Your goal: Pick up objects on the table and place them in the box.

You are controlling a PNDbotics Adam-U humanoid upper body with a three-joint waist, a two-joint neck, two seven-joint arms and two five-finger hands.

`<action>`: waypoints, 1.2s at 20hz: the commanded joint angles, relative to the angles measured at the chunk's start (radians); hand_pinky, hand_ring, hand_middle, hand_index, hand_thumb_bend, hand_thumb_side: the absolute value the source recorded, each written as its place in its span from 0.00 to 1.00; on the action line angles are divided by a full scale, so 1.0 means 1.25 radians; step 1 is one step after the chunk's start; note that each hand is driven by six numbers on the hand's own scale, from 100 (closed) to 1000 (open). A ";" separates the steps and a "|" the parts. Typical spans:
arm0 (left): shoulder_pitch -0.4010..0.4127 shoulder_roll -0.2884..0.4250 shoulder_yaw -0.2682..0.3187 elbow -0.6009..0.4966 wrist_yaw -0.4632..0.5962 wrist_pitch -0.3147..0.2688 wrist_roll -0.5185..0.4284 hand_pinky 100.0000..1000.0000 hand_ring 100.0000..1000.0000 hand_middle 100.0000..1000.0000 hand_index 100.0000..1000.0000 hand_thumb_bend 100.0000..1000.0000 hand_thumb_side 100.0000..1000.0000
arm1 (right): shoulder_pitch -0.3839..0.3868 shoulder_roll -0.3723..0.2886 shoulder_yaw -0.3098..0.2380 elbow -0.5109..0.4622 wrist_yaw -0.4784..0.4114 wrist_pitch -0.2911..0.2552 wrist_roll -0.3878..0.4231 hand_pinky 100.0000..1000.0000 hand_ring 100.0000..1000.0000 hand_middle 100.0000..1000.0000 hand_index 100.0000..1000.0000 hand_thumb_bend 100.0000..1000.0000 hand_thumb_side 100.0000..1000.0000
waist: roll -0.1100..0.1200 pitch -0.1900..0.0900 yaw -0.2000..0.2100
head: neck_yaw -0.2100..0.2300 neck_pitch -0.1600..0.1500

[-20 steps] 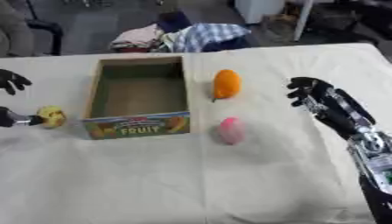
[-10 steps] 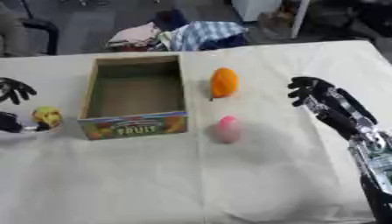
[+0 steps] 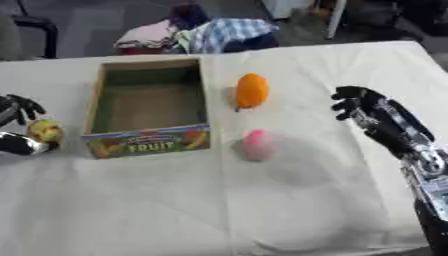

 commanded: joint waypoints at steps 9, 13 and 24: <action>-0.014 0.019 0.011 -0.037 0.064 0.031 0.018 0.65 0.30 0.26 0.44 0.16 0.00 | -0.012 -0.011 -0.003 -0.008 0.000 -0.003 -0.001 0.66 0.73 0.74 0.86 0.00 0.64 | 0.001 -0.009 0.000 | 0.001 0.004; -0.032 0.033 0.002 -0.109 0.145 0.038 0.018 0.66 0.30 0.25 0.45 0.11 0.00 | -0.010 -0.011 -0.004 -0.008 0.001 -0.003 -0.002 0.66 0.73 0.74 0.86 0.00 0.64 | 0.002 -0.013 0.001 | 0.001 0.004; -0.109 -0.045 -0.056 -0.201 0.257 0.042 0.007 0.68 0.33 0.29 0.48 0.06 0.04 | -0.014 -0.002 0.009 -0.007 -0.002 -0.005 0.012 0.66 0.73 0.74 0.86 0.00 0.64 | 0.001 -0.020 -0.019 | 0.018 0.004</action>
